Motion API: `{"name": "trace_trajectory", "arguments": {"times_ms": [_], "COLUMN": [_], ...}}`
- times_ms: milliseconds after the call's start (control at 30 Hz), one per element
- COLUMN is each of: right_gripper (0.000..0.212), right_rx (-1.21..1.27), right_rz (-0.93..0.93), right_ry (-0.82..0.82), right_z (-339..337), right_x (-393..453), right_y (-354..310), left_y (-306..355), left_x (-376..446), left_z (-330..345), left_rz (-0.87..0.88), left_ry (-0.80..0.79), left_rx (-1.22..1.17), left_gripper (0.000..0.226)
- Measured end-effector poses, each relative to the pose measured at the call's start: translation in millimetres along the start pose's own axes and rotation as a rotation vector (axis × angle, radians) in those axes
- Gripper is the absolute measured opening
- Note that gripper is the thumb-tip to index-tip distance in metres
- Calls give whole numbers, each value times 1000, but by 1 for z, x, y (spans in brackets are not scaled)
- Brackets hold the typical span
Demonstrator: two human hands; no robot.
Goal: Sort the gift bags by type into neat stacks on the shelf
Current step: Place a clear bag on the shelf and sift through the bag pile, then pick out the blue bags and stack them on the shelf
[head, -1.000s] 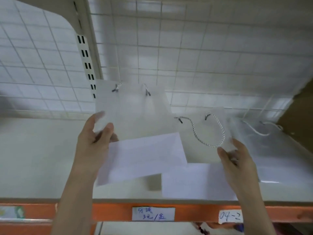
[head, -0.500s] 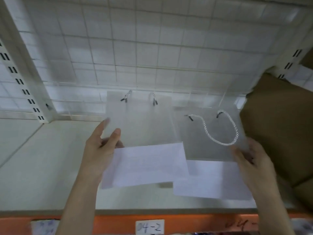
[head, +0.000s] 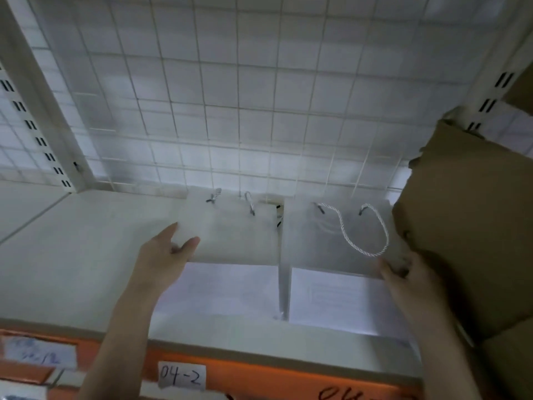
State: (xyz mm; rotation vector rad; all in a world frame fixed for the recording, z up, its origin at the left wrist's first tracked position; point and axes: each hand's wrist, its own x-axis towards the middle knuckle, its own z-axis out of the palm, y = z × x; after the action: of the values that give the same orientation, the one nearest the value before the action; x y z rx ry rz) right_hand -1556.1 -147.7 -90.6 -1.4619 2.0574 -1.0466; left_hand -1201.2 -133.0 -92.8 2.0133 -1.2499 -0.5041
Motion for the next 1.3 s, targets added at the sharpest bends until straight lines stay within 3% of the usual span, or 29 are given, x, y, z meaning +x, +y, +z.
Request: {"name": "trace_trajectory", "arguments": {"times_ms": [200,467,667,833,1033,1300], "right_gripper": [46,44,31,30,31,27], "right_rx": [-166,-274,-326,-288,-238,-101], "right_rz": [-113,-179,-326,-370,-426,-483], "right_ry": [32,98,289,212,113,-50], "right_z": [11,18,23,48,116,262], "right_x": [5,4,-12,-44,-102,-216], "right_y": [4,-1,-25,-60,-121,-251], "left_y": [-5,-11,-20,-32,-90,-229], "left_x": [6,10,13,10,23,47], "left_z": [11,19,16,-2,-75,-247], "left_rz": [15,99,151,218,244,196], "left_ry": [56,146,126,78,120,248], "left_rx": [370,508,486,354,310,231], "left_gripper": [56,44,43,40,36,31]}}
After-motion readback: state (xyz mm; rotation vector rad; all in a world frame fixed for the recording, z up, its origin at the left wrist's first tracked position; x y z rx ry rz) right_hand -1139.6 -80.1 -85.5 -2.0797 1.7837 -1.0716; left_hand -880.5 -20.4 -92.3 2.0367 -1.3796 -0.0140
